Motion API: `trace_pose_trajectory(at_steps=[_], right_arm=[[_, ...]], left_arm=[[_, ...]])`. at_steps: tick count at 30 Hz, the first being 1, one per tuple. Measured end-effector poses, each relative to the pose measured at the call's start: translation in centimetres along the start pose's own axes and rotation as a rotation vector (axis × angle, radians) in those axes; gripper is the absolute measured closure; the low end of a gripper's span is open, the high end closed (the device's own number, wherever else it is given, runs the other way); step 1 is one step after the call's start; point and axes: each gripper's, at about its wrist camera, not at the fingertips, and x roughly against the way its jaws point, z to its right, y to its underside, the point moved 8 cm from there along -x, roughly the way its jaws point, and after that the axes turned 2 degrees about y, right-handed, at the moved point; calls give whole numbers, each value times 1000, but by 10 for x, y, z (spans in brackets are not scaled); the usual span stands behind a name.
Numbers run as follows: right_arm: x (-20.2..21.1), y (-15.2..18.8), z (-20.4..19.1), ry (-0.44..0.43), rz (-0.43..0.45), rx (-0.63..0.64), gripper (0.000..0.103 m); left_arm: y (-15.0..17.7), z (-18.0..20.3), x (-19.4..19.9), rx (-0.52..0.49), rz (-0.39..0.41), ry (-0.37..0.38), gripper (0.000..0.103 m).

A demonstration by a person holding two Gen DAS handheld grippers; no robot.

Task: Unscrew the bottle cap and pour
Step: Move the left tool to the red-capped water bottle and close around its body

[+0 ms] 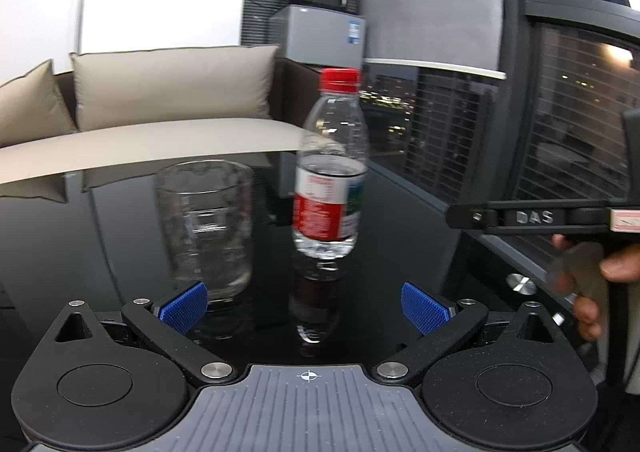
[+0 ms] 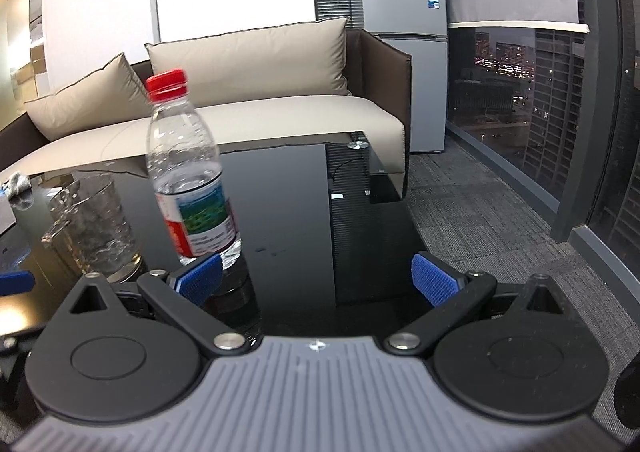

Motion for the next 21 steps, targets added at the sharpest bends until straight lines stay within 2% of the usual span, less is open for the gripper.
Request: trace_pose_trajectory(at_steps=[14,21], right_arm=[[-5,-17,41,6,26,-50,0],[0,-20,56,17,40,-85,0]], left_arm=[[-17,49,-37,-76,-5,59,1],[-29,58,-66,-96,0,35,1]])
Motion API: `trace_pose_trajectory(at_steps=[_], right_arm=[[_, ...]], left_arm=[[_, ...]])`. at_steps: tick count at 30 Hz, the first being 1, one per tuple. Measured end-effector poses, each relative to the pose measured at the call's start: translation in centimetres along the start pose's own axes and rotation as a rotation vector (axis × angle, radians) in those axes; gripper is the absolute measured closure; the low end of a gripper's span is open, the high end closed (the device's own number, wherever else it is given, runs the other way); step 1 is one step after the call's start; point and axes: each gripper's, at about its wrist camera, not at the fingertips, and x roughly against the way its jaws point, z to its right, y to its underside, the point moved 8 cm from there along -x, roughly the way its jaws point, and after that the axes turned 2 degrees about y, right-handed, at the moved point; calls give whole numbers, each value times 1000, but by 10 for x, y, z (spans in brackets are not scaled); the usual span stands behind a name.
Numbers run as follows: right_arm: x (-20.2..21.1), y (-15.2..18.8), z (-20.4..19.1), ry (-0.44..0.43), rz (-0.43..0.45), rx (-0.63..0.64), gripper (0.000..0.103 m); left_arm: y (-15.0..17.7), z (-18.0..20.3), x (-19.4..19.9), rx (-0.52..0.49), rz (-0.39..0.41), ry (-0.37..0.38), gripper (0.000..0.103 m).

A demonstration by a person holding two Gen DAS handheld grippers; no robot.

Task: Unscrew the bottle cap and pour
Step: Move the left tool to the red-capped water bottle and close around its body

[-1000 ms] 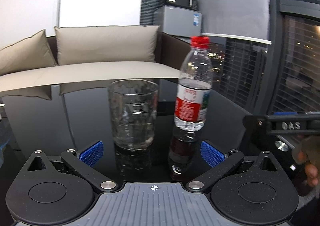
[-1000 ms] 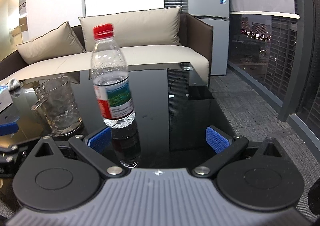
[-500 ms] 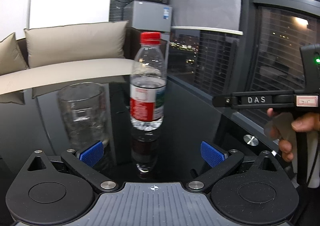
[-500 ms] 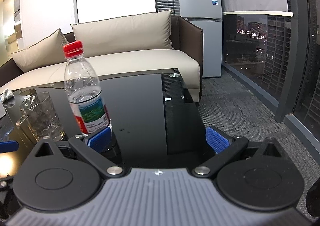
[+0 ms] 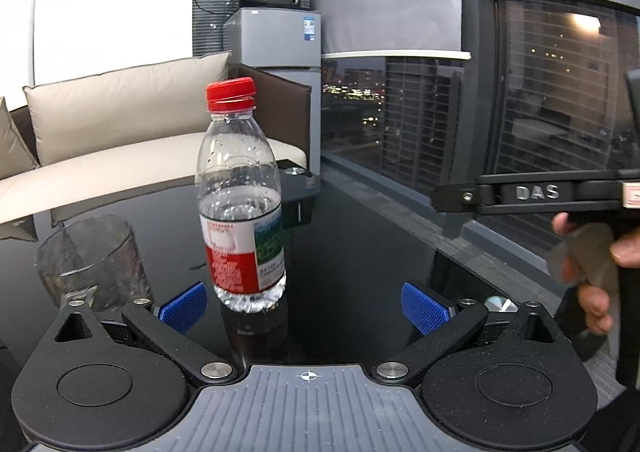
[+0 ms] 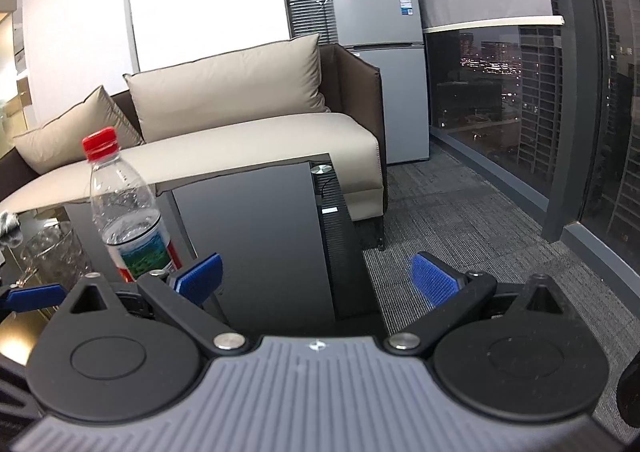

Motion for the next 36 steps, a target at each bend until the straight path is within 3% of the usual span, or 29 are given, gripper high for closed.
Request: trace_pose_trajectory(at_steps=[27,36], right_arm=[[-9,4,11,0,-41,-76,0],[-13,8,10,10,-55,-77,0]], left_arm=[[-28,-16,-56,-9,49,-93,1],[-39,-21,-67,10,98,-65,2]])
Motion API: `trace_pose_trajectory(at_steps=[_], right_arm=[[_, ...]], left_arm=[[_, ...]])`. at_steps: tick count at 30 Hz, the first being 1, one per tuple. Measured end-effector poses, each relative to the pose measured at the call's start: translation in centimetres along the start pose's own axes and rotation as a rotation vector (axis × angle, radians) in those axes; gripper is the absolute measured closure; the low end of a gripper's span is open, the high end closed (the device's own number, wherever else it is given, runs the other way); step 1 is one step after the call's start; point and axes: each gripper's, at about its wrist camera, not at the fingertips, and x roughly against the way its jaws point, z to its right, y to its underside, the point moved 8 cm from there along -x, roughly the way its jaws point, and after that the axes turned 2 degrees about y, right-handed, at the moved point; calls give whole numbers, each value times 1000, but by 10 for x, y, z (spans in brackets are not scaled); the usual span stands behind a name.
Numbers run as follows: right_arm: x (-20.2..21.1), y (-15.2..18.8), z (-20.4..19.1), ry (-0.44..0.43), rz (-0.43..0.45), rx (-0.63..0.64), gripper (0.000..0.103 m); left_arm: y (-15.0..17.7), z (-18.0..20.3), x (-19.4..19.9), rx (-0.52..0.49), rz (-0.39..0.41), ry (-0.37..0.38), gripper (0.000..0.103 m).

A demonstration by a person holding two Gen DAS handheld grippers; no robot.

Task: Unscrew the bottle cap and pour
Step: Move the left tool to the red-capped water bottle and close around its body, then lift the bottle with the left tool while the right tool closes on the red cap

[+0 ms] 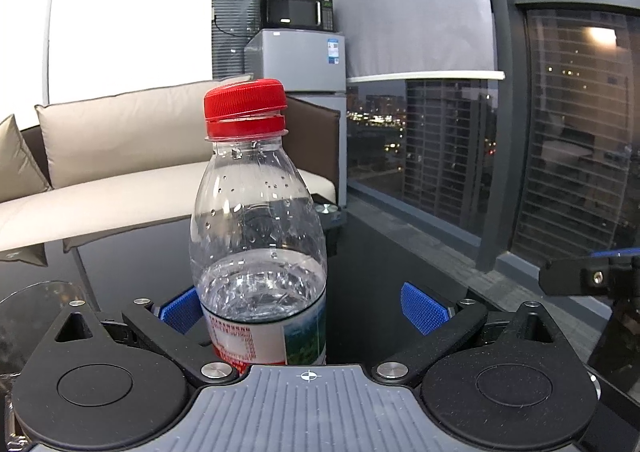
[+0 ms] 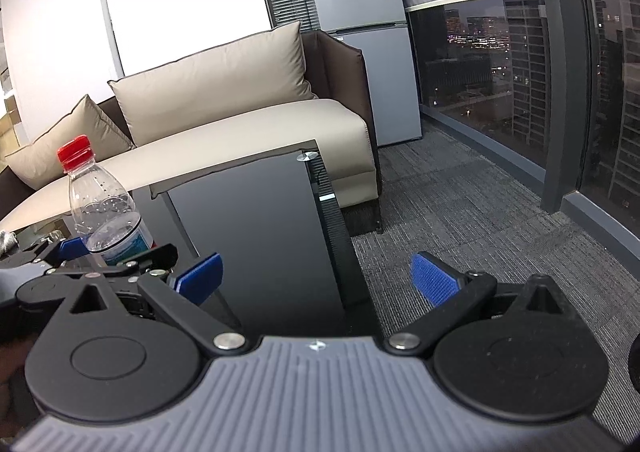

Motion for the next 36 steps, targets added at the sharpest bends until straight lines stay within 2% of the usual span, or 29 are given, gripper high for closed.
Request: trace_pose_trajectory(at_steps=[4,8,12,14,16,24,36], right_arm=[[-1,1,1,5,-2,-2,0],[-2,2,1,10,-6,-6,0],[-3,4,0,15,-13,-1,0],[-4,5,0,22,-14,0,0],[-5,5,1,27,-14,-1,0],[-6,6,4,39,-7,-13,0],[10,-4,10,-1,65,-21,0]], left_arm=[[-3,-4,-2,22,14,12,8],[-6,-9,-4,24,20,11,24],[-6,-11,-6,14,25,13,29],[-8,-14,-7,20,25,11,41],[-9,-17,-8,30,25,17,46],[-9,-11,-6,26,22,82,47],[-1,24,11,-49,-7,257,47]])
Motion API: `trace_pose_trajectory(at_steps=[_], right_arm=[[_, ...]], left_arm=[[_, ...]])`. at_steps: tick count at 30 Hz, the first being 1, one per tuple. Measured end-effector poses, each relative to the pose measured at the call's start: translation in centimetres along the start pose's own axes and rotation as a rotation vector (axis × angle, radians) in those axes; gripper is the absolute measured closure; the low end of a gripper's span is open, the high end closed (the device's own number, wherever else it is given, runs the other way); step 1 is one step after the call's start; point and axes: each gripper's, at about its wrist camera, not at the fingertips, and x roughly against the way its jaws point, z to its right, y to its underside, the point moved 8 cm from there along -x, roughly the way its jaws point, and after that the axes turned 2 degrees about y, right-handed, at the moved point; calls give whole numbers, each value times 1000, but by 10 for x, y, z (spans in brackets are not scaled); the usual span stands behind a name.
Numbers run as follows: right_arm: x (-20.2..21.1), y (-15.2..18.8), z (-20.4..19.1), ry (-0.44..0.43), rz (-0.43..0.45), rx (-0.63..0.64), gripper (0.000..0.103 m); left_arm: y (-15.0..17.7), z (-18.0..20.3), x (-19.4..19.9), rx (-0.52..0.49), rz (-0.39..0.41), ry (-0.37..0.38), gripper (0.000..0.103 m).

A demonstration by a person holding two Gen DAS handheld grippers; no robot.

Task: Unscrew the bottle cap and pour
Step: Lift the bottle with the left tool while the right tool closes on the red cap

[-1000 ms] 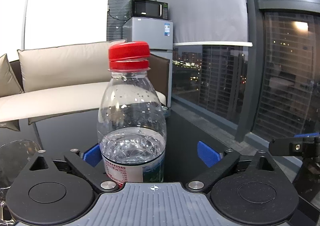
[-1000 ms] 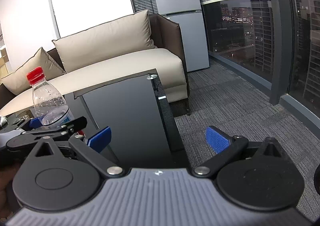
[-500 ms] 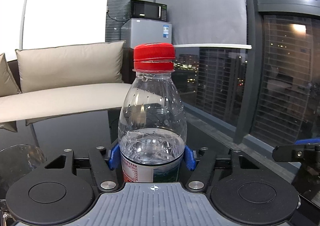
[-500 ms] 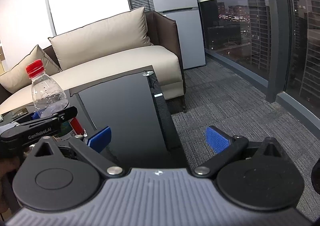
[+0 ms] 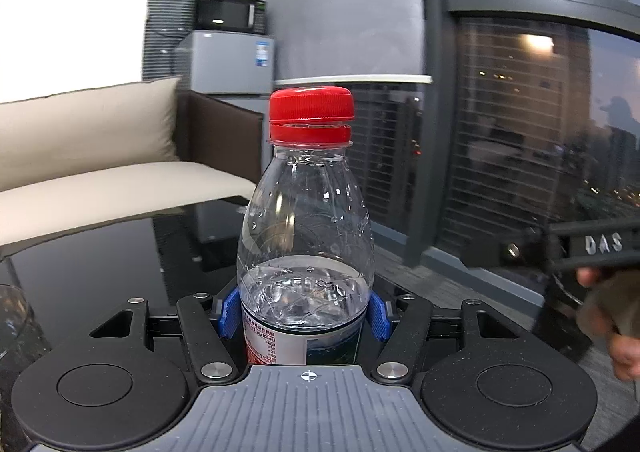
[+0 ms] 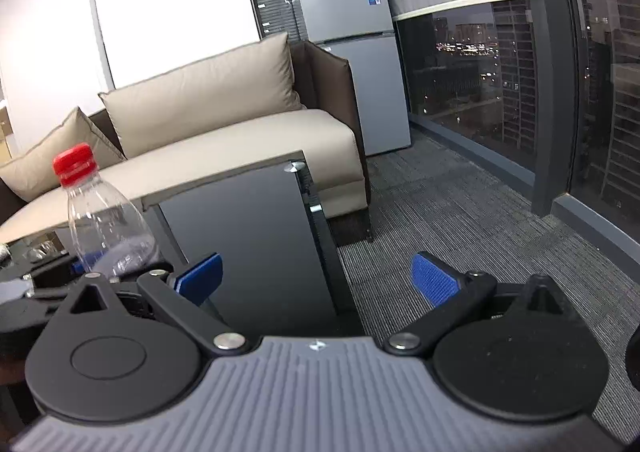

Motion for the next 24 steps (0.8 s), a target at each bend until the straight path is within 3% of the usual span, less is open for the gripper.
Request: trace_pose_trajectory(at_steps=[11,24], right_arm=[[31,-12,-29,-162,80,73,0],[68,-33,-59,-332,144,64,1]], left_arm=[[13,25,10,-52,-32,88,47],[26,33,17,-72,-47,111,47]])
